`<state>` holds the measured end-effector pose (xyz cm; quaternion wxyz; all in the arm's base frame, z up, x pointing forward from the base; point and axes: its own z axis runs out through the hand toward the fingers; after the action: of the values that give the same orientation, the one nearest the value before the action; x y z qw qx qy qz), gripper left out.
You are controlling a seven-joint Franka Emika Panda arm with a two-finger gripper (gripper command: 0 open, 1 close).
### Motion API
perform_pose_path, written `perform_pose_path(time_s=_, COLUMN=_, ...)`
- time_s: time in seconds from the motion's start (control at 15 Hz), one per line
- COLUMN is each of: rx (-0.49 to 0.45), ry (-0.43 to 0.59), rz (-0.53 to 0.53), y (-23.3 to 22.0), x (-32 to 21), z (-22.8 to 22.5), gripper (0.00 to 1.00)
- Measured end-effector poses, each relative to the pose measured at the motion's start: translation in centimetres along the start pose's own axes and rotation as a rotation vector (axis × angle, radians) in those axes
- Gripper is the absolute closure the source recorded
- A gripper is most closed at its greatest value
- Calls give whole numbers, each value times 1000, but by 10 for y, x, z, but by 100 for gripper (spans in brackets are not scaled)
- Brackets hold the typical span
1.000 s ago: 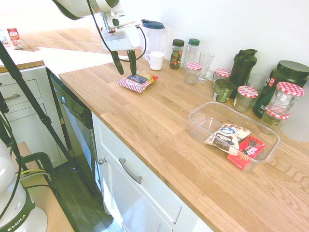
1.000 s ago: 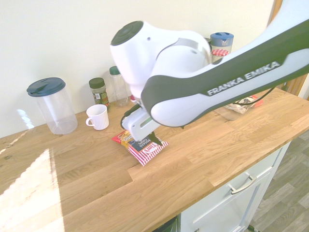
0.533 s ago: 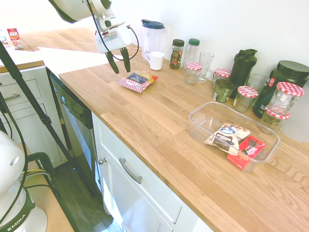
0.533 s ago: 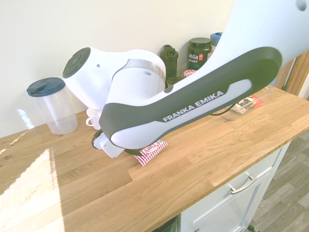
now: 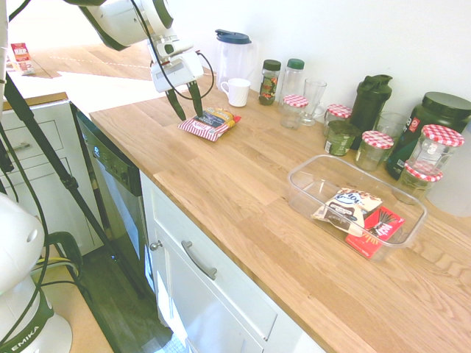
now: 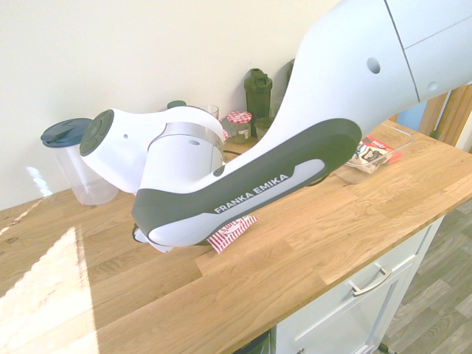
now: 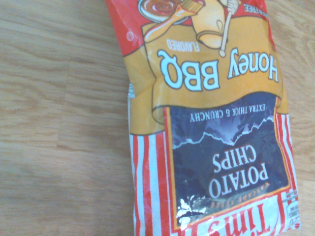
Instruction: Put the chip bag into the container
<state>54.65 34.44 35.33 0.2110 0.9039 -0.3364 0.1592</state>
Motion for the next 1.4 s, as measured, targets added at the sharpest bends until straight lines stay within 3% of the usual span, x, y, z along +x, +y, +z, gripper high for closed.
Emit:
perform_pose_path(time_s=0.53, rx=-21, ry=13, rz=-16, y=-16, x=-5, z=18, gripper=0)
perform_pose_path(time_s=0.6, rx=-23, ry=15, rz=-13, y=-16, x=-3, z=20, gripper=100)
perform_pose_path(time_s=1.4, rx=-41, ry=47, rz=-30, y=-15, x=7, z=33, gripper=100)
